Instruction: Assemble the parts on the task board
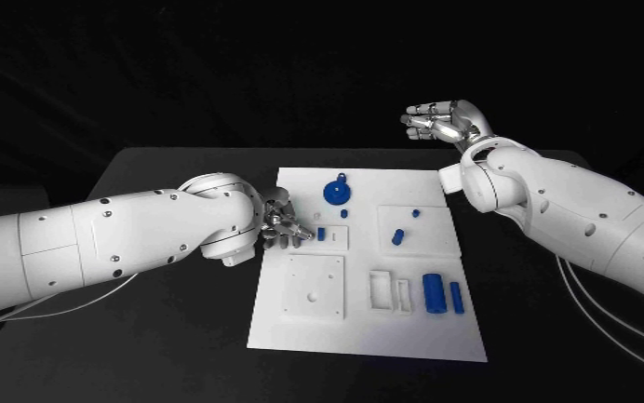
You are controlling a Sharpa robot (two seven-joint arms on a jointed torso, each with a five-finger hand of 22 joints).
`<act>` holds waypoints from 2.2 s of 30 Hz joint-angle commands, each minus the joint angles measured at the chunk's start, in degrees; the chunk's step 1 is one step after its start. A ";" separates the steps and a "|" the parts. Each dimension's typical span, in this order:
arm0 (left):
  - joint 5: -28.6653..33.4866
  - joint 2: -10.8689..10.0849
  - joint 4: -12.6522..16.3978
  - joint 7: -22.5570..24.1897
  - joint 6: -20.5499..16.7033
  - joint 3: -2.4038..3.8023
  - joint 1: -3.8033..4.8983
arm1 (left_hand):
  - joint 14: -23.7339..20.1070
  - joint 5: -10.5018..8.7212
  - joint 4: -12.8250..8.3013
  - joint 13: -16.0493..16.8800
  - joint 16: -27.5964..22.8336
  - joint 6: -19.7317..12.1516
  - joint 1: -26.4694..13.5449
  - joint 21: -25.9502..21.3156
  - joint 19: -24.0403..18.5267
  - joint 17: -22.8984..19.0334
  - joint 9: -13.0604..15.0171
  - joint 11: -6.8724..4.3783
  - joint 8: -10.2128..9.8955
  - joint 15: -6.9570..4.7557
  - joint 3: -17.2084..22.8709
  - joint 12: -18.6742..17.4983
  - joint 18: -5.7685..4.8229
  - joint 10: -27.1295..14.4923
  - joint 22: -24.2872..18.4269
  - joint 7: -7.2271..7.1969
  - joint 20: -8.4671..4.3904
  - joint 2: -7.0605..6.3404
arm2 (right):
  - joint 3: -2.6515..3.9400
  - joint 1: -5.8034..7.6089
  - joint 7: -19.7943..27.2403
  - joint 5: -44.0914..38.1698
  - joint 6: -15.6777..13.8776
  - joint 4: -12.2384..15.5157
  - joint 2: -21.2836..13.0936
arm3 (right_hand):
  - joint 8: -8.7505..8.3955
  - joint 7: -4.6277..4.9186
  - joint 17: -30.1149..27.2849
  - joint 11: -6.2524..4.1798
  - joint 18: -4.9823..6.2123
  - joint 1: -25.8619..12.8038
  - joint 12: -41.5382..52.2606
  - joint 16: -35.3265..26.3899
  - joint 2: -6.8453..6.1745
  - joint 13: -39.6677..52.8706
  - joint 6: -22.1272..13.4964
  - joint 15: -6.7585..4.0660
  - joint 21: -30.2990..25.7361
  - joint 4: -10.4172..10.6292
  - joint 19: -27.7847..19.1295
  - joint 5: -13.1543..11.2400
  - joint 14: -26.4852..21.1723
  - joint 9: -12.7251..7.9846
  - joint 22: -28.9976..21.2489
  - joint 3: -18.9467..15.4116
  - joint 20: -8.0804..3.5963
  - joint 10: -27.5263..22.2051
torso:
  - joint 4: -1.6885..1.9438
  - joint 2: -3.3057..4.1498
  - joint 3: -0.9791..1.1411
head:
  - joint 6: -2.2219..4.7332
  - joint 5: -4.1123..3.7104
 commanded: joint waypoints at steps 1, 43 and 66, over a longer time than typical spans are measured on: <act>0.24 0.16 -0.01 -0.71 2.12 -0.37 -0.48 | 0.26 -0.27 1.22 0.11 -0.15 0.03 1.24 -0.46 0.32 -0.07 0.09 -0.20 0.19 0.07 -0.36 0.06 0.16 2.99 1.02 -0.18 -0.10 0.07 | 0.02 -0.04 0.50 -0.04 0.76 0.04 -0.01 | -0.37 0.04 -0.08 0.12 1.13 -0.57 -0.21 -0.30 -0.14 -0.09 -0.27 -0.05 0.15 -0.03 -0.43 0.09 -0.50 -0.06 -0.06 0.21 0.03 -0.46 | 0.04 -0.02 -0.04 | 0.03 -0.06; 6.00 -4.08 1.49 2.92 4.06 3.50 0.29 | -5.75 -16.43 5.49 -2.42 -7.91 -6.90 6.54 -5.38 -1.94 -10.71 -8.55 1.50 -6.62 1.30 -4.56 -9.20 -1.45 -0.52 -0.45 3.50 -0.32 -4.39 | 0.02 -0.47 0.47 0.06 0.82 -0.46 -0.13 | -0.37 0.10 -0.09 0.20 1.12 -0.52 -0.23 -0.32 -0.21 -0.11 -0.62 0.06 0.14 0.14 -0.73 0.17 -0.85 -0.07 -0.06 -0.12 0.13 -0.92 | -0.02 -0.02 -0.05 | 0.77 -0.68; -3.91 -0.55 -3.20 37.36 -7.97 4.56 3.96 | -10.19 -18.76 -10.80 -16.63 -23.87 -10.84 18.77 -15.89 -6.18 -20.48 -31.70 8.64 -8.05 6.58 1.56 -33.87 2.77 -12.24 -0.59 8.72 4.82 1.06 | 0.02 -0.54 0.75 0.26 1.20 -1.72 0.59 | -0.37 0.07 -0.09 0.17 1.15 -0.32 -0.21 -0.31 0.03 -0.10 -0.47 0.02 0.17 -0.26 -0.67 0.08 -0.77 -0.07 -0.05 0.11 0.12 -0.73 | 0.02 -0.03 -0.01 | 1.50 -0.91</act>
